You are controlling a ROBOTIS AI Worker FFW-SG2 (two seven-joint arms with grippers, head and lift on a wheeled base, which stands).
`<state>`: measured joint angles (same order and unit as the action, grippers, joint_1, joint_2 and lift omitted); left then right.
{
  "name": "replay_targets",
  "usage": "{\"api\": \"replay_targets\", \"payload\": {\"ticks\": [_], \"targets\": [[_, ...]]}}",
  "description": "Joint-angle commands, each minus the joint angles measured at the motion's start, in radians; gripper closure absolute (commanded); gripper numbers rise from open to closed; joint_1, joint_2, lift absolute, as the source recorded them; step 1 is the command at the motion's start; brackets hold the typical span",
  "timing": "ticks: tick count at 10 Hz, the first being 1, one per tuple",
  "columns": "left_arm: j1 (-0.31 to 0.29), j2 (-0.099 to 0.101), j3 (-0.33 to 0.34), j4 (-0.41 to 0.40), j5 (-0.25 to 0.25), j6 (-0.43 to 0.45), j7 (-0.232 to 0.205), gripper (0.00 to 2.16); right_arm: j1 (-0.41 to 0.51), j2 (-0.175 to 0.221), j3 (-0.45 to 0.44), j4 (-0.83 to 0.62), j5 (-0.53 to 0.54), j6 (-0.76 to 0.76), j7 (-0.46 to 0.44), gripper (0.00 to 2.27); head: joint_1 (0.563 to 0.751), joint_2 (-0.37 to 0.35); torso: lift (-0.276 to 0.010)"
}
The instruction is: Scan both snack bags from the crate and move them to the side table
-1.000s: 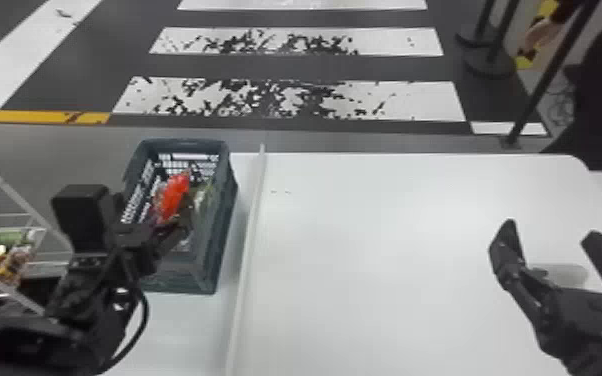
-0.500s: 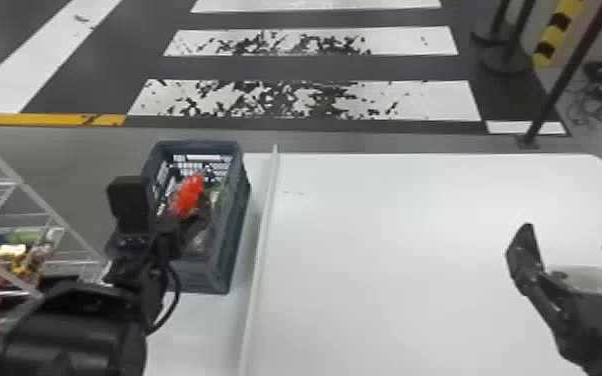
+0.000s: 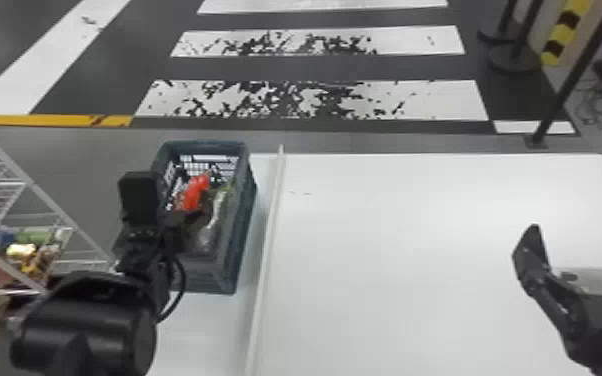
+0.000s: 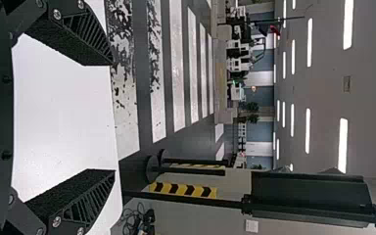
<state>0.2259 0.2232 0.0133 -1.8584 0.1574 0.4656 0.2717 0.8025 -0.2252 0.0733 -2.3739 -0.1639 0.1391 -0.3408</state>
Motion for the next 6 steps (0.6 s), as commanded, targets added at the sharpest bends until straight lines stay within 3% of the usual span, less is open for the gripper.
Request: {"api": "replay_targets", "payload": {"ticks": [1,6], "targets": [[-0.007,0.002,0.001,0.018,-0.013,0.003,0.000,0.09,-0.005,-0.002,0.000,0.005,0.000,0.001,0.000,0.15,0.695,0.120,-0.029],[-0.040,0.005,0.001,0.102,-0.022,0.006,-0.012,0.14,-0.009,-0.003,0.002,0.012,-0.003,0.001,-0.001,0.15,0.695,0.135,-0.029]]}}
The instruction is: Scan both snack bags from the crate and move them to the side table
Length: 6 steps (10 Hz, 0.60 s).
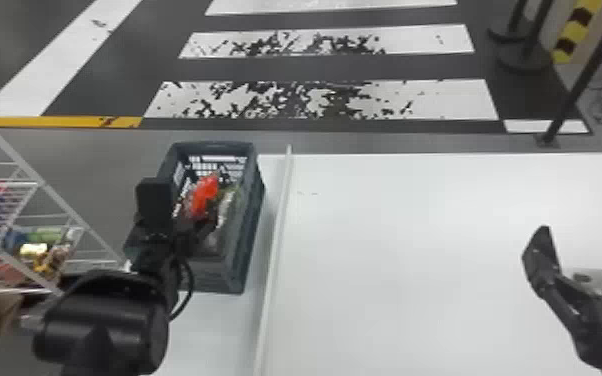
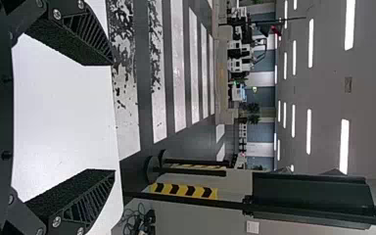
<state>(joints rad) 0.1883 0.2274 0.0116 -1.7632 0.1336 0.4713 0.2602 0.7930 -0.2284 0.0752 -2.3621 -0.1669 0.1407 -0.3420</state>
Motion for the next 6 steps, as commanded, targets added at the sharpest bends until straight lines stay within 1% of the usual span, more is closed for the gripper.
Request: {"api": "replay_targets", "payload": {"ticks": [1,2,3,4,6], "targets": [[-0.007,0.001,0.004,0.008,0.003,0.001,-0.006,0.17,-0.001,0.000,0.002,0.000,0.000,0.000,0.000,0.15,0.695,0.136,-0.029],[-0.012,0.000,0.004,0.008,0.011,0.007,-0.006,0.30,-0.001,0.000,0.003,0.000,0.000,0.000,0.000,0.15,0.695,0.137,-0.029],[-0.013,0.000,0.008,0.008,0.020,0.031,-0.012,0.46,-0.001,0.000,0.005,0.000,-0.002,0.000,0.000,0.15,0.695,0.139,-0.029],[-0.013,0.000,0.011,0.007,0.018,0.074,-0.019,0.54,0.002,0.000,0.005,-0.002,-0.003,0.000,0.000,0.15,0.695,0.140,-0.029],[-0.015,0.001,0.022,0.004,0.024,0.111,-0.027,0.54,0.005,0.000,0.008,-0.011,-0.002,0.000,0.000,0.15,0.695,0.147,-0.029]]}}
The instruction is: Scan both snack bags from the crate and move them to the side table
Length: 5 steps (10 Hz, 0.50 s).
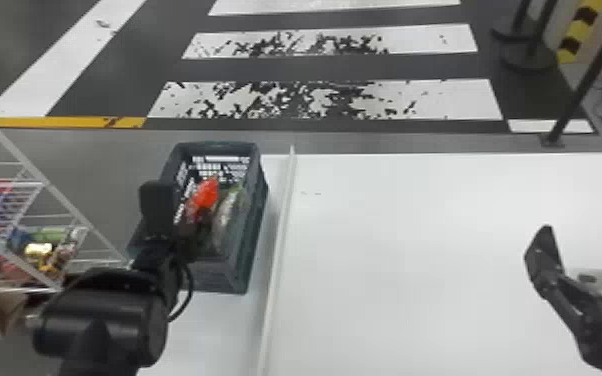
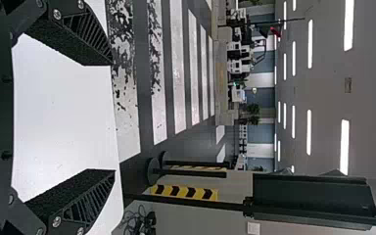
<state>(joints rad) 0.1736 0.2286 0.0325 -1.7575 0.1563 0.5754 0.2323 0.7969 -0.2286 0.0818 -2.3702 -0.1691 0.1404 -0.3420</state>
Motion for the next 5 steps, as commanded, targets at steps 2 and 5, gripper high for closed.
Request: {"api": "replay_targets", "payload": {"ticks": [2,5], "targets": [[-0.003,0.000,0.007,-0.002,0.003,0.050,-0.016,0.89,0.005,0.000,0.004,-0.003,-0.001,0.000,0.000,0.15,0.695,0.153,-0.029],[-0.003,0.000,0.013,-0.010,0.014,0.077,-0.014,1.74,0.001,-0.002,0.010,-0.003,-0.004,0.000,0.000,0.15,0.695,0.159,-0.029]]}}
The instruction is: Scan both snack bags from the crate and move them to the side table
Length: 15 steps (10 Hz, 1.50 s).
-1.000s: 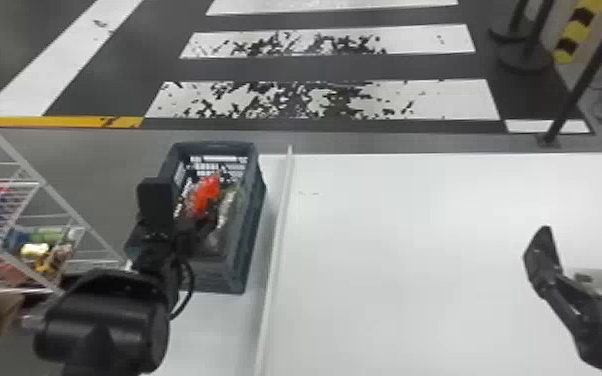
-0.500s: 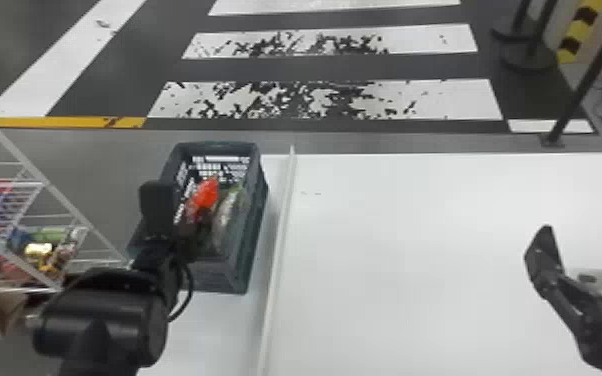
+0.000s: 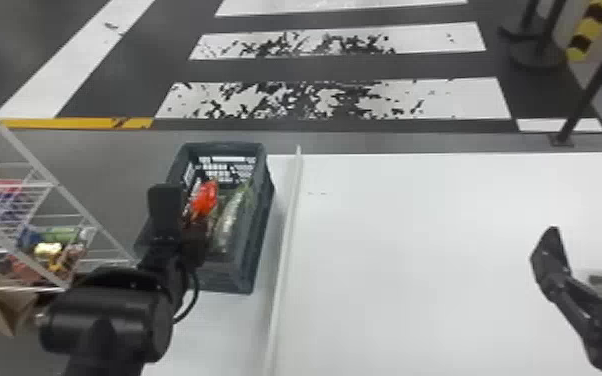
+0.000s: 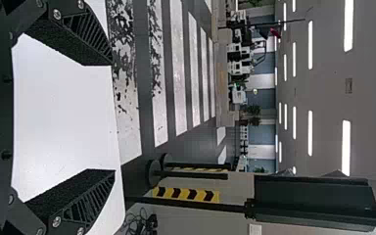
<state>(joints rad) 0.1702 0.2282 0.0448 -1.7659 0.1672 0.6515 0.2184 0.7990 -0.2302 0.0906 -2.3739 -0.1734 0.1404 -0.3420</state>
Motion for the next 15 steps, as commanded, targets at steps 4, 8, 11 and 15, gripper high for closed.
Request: {"api": "replay_targets", "payload": {"ticks": [4,8,11,15], "targets": [[0.031,-0.001,0.009,-0.058,0.014,-0.020,0.038,1.74,-0.004,-0.001,0.003,-0.001,-0.008,0.000,0.000,0.15,0.695,0.168,-0.029],[0.057,0.000,0.023,-0.135,0.044,-0.063,0.065,1.74,-0.004,-0.001,0.008,-0.001,-0.008,0.000,0.000,0.15,0.695,0.175,-0.029],[0.101,-0.004,0.029,-0.253,0.069,-0.072,0.070,1.74,-0.001,0.002,0.006,-0.004,-0.005,0.000,0.000,0.15,0.695,0.165,-0.029],[0.173,0.000,0.047,-0.471,0.080,-0.057,0.093,1.74,-0.001,0.003,0.008,-0.005,0.002,0.000,0.000,0.15,0.695,0.139,-0.029]]}}
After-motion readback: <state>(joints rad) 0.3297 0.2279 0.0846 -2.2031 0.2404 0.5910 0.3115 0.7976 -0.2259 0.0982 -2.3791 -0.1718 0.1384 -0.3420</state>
